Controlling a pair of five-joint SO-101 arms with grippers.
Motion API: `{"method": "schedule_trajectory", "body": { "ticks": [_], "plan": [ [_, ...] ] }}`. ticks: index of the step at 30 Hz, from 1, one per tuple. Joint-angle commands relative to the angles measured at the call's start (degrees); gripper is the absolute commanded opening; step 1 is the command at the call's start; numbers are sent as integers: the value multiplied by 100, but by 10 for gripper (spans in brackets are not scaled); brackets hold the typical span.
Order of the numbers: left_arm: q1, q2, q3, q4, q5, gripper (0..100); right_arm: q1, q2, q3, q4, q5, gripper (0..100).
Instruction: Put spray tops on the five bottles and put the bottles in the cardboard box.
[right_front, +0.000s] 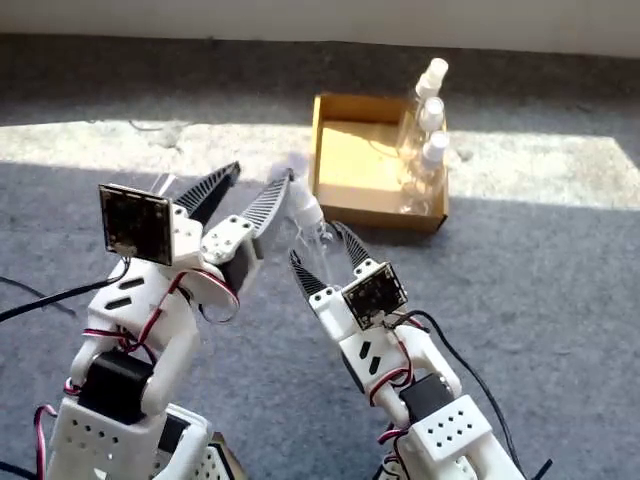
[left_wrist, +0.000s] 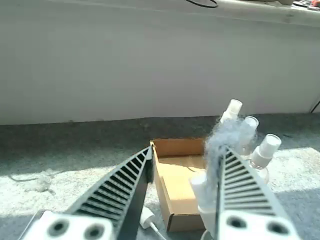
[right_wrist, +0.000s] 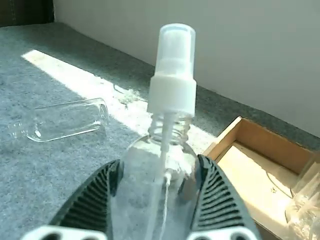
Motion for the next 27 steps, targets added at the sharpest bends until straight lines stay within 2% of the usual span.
{"method": "schedule_trajectory", "body": {
  "ticks": [1, 11, 19, 23, 27],
  "plan": [
    [-347, 84, -22, -158, -9, 200, 75, -75, -48, -163, 53, 5],
    [-163, 1631, -426, -299, -18, 200, 75, -75, -31, -435, 79, 5],
    [629, 1798, -444, -185, -598, 200, 75, -66, -31, -426, 79, 5],
    [585, 1798, -488, -167, -589, 200, 75, -66, -22, -426, 79, 5],
    [127, 1798, -611, -167, -563, 199, 75, -57, -22, -426, 79, 5]
  ]
}}
